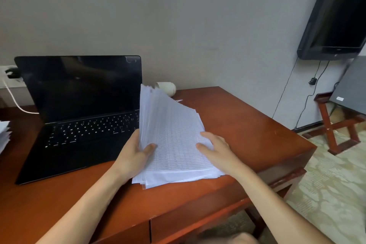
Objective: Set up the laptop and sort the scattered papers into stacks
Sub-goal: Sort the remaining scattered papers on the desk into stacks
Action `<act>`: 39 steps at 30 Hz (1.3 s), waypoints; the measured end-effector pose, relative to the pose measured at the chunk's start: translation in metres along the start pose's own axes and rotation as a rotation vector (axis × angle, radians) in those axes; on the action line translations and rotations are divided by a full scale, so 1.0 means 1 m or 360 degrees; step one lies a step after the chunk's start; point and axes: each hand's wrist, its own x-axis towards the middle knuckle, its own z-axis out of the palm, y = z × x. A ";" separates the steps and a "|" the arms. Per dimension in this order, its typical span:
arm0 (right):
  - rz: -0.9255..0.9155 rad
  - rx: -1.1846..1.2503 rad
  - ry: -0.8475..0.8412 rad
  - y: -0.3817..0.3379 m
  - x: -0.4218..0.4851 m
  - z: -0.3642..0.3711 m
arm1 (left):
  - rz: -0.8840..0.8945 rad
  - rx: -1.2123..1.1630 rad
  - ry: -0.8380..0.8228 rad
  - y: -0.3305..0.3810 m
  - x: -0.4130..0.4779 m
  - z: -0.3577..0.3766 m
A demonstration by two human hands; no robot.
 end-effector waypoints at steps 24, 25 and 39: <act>-0.0316 0.1031 0.0608 -0.034 -0.011 -0.059 | 0.0363 -0.0084 0.0220 0.056 -0.002 0.049; -0.0322 0.1039 0.0640 -0.033 -0.012 -0.060 | 0.0356 -0.0096 0.0219 0.057 -0.003 0.049; -0.0471 0.1146 0.0709 -0.043 -0.021 -0.071 | 0.0496 -0.0262 0.0523 0.106 -0.002 0.056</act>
